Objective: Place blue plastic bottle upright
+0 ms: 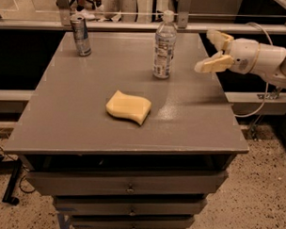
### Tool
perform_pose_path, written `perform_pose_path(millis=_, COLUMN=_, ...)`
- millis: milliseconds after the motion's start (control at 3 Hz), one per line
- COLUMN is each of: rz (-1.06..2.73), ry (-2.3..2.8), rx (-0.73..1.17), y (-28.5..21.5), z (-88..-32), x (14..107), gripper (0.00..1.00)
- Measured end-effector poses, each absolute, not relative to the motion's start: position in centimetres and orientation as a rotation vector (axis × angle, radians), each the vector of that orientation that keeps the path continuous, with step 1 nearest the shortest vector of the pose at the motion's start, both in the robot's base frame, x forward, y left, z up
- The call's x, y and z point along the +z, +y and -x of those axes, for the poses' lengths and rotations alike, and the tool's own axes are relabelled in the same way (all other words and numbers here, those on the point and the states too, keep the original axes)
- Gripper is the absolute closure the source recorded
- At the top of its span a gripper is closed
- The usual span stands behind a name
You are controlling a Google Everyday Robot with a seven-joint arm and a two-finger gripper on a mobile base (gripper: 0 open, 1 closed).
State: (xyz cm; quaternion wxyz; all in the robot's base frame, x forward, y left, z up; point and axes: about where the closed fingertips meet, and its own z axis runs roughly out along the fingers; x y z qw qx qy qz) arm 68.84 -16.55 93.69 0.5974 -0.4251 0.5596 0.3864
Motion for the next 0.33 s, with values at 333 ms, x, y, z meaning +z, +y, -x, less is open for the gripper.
perform_pose_path(millis=333, rz=0.992, ry=1.296, rx=0.904, y=-16.18, z=-68.86, x=93.59, gripper=0.00)
